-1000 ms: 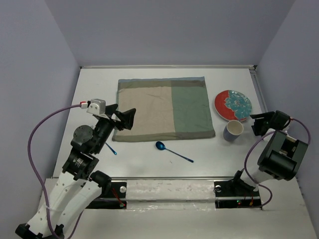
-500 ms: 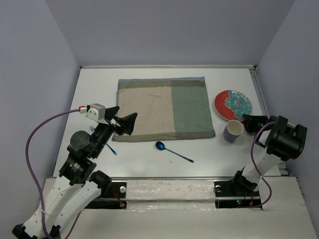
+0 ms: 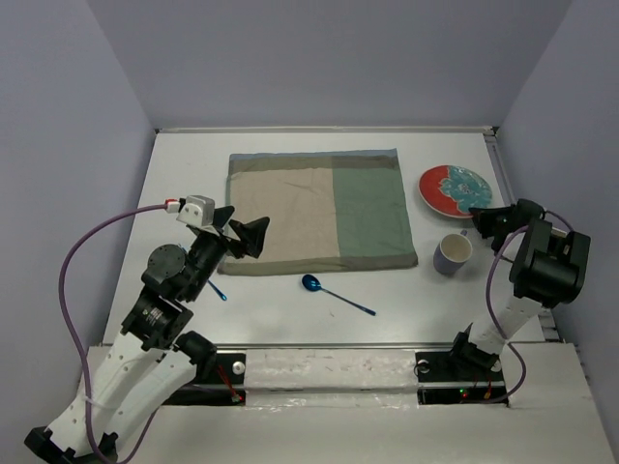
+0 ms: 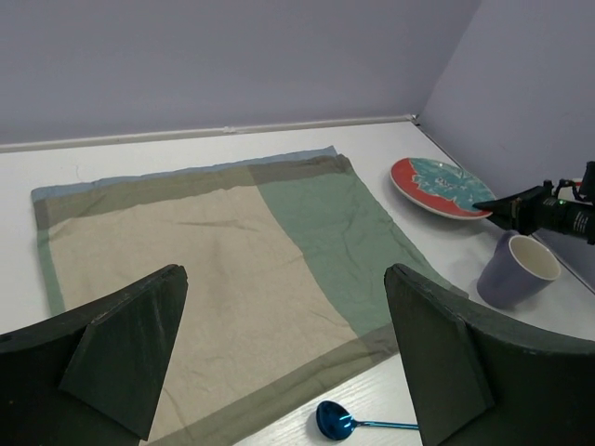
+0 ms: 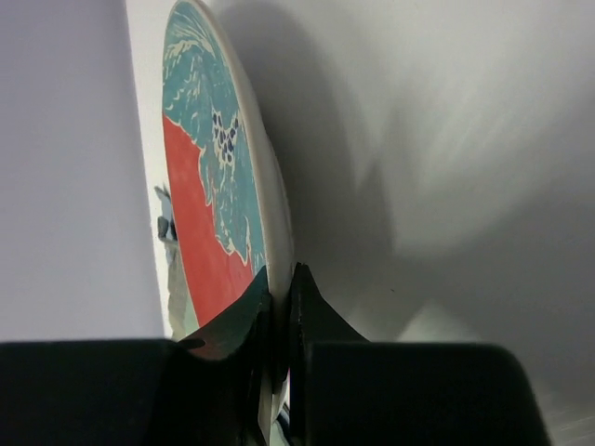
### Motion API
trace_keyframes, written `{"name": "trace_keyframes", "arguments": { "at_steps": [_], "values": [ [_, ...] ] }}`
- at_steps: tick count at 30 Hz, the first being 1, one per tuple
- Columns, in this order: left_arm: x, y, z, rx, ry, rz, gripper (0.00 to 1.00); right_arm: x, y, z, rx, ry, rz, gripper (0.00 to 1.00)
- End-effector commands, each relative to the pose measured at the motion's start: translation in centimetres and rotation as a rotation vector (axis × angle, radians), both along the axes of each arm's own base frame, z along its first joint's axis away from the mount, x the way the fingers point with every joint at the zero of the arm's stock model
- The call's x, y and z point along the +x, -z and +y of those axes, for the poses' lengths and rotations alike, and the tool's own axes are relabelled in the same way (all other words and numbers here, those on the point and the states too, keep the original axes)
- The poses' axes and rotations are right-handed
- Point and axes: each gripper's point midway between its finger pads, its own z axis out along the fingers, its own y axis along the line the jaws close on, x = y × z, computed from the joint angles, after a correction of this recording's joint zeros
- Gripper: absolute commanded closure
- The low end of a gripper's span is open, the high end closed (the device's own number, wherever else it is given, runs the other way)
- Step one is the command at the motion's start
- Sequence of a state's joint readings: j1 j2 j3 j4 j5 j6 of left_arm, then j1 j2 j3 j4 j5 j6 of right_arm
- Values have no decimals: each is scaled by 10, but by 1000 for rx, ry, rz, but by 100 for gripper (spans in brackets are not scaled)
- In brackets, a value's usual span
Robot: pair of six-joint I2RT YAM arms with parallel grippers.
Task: Set the dinner table for one person
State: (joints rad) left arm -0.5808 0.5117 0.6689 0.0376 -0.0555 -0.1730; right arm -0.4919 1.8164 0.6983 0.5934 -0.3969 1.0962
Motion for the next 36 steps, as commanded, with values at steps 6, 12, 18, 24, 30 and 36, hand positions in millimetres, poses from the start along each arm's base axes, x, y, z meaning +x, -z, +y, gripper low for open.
{"name": "trace_keyframes", "arguments": {
  "at_steps": [6, 12, 18, 24, 30, 36],
  "values": [
    [10, -2, 8, 13, -49, -25, 1, 73, -209, 6, -292, -67, -386, 100],
    [15, 2, 12, 20, -74, -9, 1, 76, -239, 139, -317, -402, -444, 100],
    [21, 6, 17, 23, -109, 5, 1, 53, -219, 282, -232, -772, -489, 100],
    [24, 9, 19, 32, -126, 13, 1, 34, -209, 364, -166, -1000, -486, 100],
    [25, 8, 22, 33, -137, 9, 1, 25, -174, 396, -162, -1058, -419, 100],
    [26, 8, 26, 35, -154, 9, 1, 20, -138, 407, -139, -1063, -363, 100]
  ]
}}
